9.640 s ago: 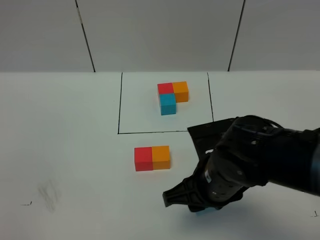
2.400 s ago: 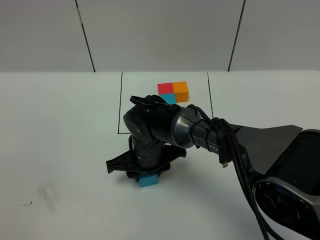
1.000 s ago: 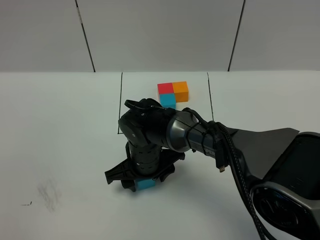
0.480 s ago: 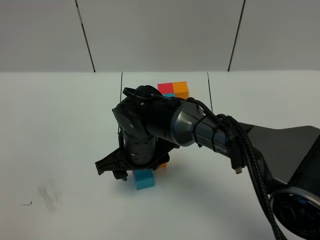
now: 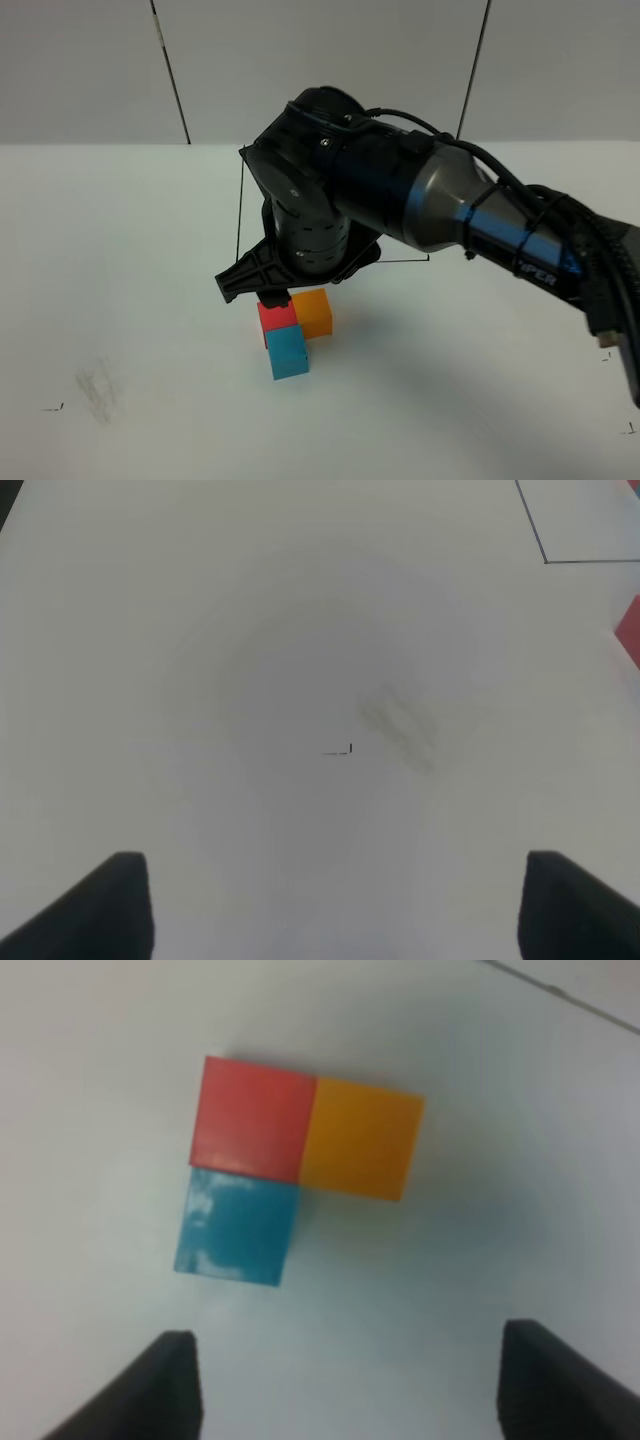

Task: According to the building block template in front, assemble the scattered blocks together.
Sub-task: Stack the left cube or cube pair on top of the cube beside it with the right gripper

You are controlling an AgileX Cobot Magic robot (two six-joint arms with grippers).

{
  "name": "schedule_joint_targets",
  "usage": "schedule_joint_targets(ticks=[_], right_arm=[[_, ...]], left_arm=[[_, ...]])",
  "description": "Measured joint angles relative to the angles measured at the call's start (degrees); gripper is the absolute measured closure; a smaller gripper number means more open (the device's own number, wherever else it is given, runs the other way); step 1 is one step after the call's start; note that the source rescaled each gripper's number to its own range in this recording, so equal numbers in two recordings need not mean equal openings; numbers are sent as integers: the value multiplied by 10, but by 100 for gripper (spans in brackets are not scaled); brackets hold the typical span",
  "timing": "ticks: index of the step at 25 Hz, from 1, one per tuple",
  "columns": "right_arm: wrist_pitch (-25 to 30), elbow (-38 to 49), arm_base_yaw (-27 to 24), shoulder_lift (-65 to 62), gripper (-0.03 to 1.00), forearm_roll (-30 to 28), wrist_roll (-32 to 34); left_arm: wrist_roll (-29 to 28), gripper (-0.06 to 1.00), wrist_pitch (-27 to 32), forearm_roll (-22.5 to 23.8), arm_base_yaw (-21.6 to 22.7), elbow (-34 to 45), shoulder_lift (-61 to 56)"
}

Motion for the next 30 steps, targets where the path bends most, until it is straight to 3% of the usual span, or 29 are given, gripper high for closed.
schedule_joint_targets(ticks=[6,14,25,30], right_arm=[[13,0,0,-53,63,-23,-91],[16,0,0,-127,63,12,-189],[17,6,0,-213,63,127,-338],[17,98,0,-249,63,148,-380]], left_arm=[[0,9,0,0,0,0,0],[0,9,0,0,0,0,0],[0,9,0,0,0,0,0],[0,9,0,0,0,0,0]])
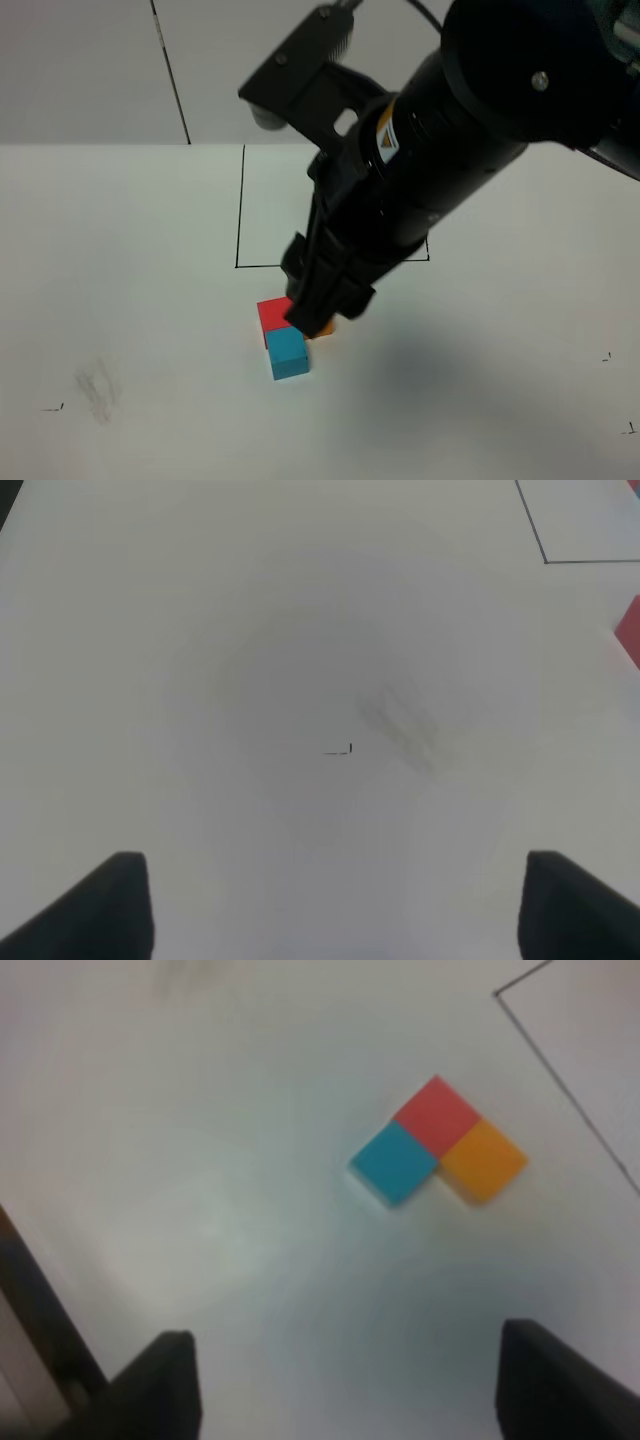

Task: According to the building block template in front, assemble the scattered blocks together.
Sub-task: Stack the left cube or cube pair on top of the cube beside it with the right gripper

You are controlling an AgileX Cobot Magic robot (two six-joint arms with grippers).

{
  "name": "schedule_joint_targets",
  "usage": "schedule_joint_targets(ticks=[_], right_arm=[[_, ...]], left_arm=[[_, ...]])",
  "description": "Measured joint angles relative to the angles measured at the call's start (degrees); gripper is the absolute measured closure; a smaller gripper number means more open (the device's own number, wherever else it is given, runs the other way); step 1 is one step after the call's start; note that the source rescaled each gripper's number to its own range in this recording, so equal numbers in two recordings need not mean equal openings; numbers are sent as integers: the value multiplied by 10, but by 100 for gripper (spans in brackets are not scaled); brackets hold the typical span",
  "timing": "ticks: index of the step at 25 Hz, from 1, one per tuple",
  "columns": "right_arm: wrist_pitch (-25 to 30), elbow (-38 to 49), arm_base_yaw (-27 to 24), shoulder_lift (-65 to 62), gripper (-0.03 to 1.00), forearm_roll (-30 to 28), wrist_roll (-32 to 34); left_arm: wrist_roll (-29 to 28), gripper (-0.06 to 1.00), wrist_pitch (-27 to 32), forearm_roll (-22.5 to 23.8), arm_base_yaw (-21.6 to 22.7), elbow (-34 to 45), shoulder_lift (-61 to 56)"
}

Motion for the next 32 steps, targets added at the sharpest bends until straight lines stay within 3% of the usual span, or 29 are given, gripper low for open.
schedule_joint_targets(ticks=[5,11,16,21,23,28,32], right_arm=[[3,117,0,-58,63,1,-32],[5,165,0,-126,63,8,-89],[6,165,25,-141,63,-43,-75],[5,169,87,-141,63,-180,-12],[5,179,107,-141,63,-198,-51],[5,188,125,-107,63,-116,-166],[4,188,125,-51,63,-138,-235]], left_arm=[[0,9,0,0,0,0,0],[-1,9,0,0,0,0,0],[-1,9,0,0,0,0,0],[-1,9,0,0,0,0,0],[-1,9,0,0,0,0,0],[-1,9,0,0,0,0,0],[-1,9,0,0,0,0,0]])
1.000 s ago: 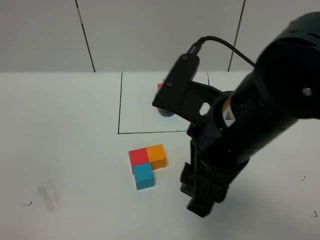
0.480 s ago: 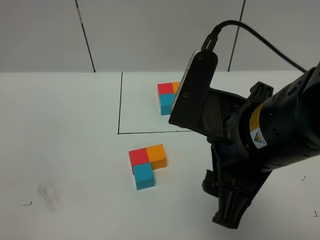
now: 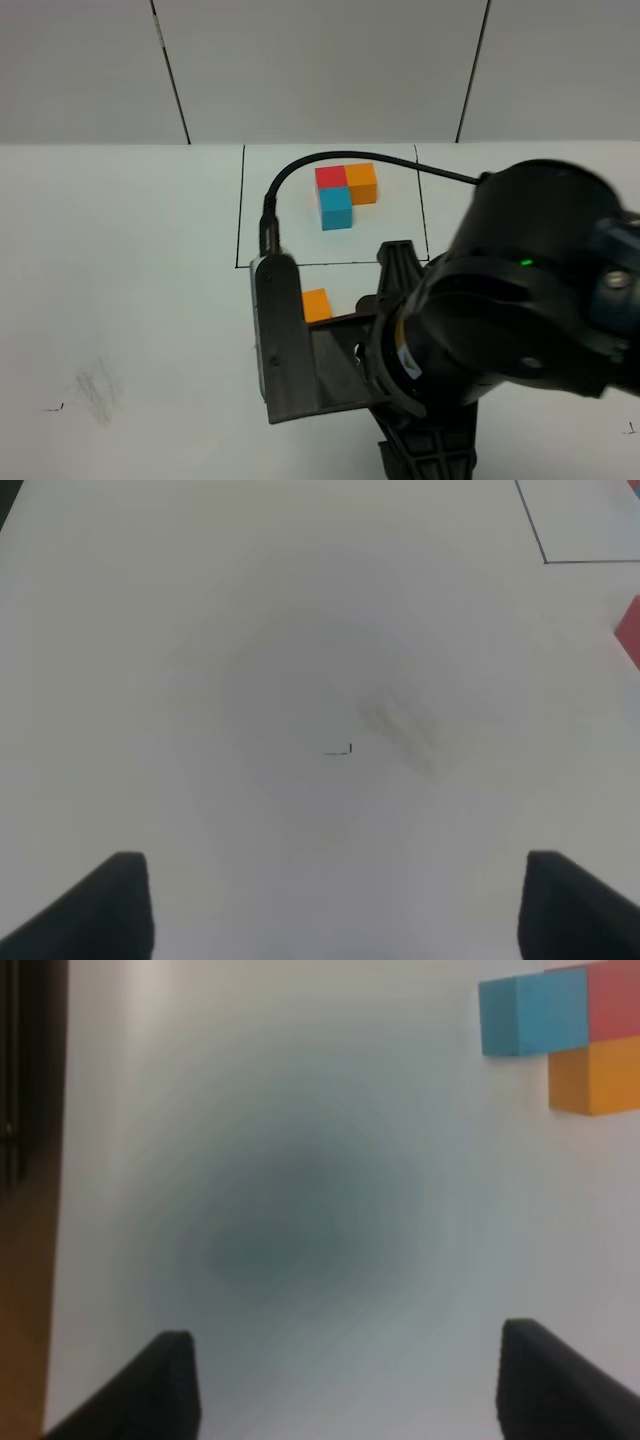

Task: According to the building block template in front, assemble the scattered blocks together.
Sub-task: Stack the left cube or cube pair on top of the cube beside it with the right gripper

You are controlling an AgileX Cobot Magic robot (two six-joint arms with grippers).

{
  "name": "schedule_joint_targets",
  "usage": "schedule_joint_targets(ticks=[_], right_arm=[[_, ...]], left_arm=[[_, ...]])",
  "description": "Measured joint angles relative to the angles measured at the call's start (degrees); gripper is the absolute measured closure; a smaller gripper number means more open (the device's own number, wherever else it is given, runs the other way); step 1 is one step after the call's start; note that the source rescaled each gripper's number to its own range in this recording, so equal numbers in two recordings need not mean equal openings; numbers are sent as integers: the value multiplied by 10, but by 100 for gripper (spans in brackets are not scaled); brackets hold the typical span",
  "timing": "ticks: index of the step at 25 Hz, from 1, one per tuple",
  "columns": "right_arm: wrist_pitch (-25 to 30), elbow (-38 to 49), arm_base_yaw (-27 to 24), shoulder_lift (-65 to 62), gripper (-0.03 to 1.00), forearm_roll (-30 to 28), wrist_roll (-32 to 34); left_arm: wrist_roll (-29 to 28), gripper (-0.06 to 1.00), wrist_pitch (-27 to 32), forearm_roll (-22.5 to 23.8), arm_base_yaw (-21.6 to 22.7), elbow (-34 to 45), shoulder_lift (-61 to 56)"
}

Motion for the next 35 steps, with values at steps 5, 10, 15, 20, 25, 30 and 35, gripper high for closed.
schedule_joint_targets(ticks=[5,10,15,20,25,30,35], right_arm=[[-2,0,-7,59,63,-16,-30],[-34,0,-26,90,63,15,-54],[-70,0,-51,99,75,44,-107],[-114,0,-77,100,93,51,-161],[-137,0,-110,105,95,90,-171],[-92,0,-128,130,95,183,-171],[-49,-11,-130,158,95,232,-171]], left_arm=[[0,9,0,0,0,0,0],[0,9,0,0,0,0,0],[0,9,0,0,0,0,0],[0,9,0,0,0,0,0],[0,9,0,0,0,0,0],[0,9,0,0,0,0,0],[0,9,0,0,0,0,0]])
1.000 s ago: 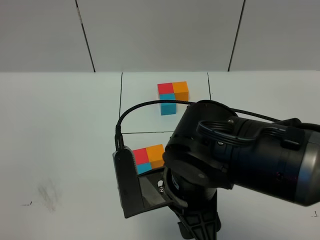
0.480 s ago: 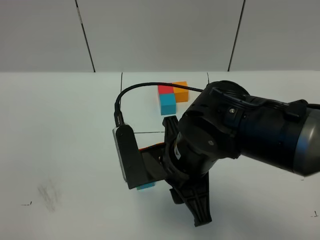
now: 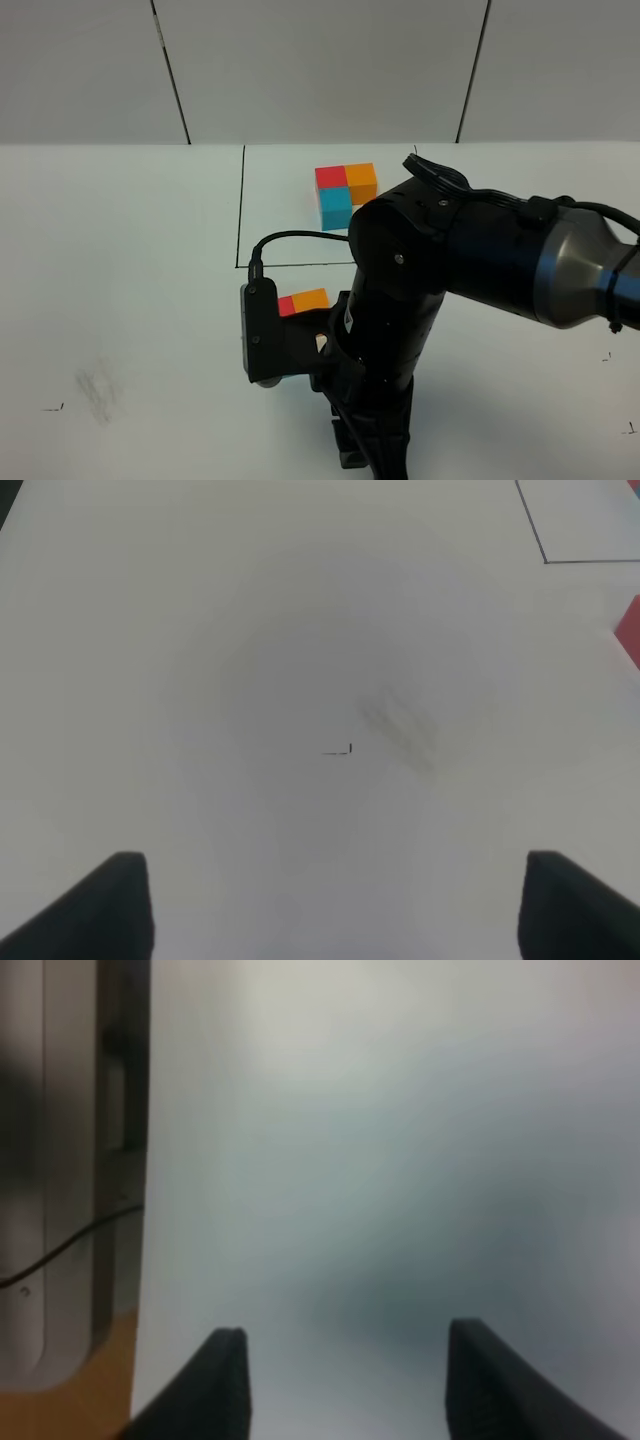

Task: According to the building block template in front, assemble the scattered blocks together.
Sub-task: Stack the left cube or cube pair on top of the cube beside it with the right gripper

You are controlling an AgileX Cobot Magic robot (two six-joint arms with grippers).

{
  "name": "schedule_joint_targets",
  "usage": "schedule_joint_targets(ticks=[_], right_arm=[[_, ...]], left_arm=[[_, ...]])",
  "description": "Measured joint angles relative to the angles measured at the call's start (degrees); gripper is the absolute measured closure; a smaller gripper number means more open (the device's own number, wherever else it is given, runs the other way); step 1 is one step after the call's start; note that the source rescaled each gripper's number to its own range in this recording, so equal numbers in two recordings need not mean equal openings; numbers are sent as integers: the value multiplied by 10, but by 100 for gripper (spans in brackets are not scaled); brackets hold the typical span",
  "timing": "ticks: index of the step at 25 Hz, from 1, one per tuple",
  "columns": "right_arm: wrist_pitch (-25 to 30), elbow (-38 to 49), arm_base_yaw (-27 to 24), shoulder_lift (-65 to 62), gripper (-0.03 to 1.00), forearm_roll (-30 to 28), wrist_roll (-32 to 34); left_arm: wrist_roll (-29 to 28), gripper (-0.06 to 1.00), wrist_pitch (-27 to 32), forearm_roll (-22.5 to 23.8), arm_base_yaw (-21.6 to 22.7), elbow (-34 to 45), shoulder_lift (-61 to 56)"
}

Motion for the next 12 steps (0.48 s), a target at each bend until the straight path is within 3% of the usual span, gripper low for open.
schedule_joint_targets(ticks=[7,12], right_arm=[[4,-100,-5,29,96,-57,0],[5,-180,-24,88,96,-58,-17]], left_arm=[[1,9,0,0,0,0,0],[1,9,0,0,0,0,0]])
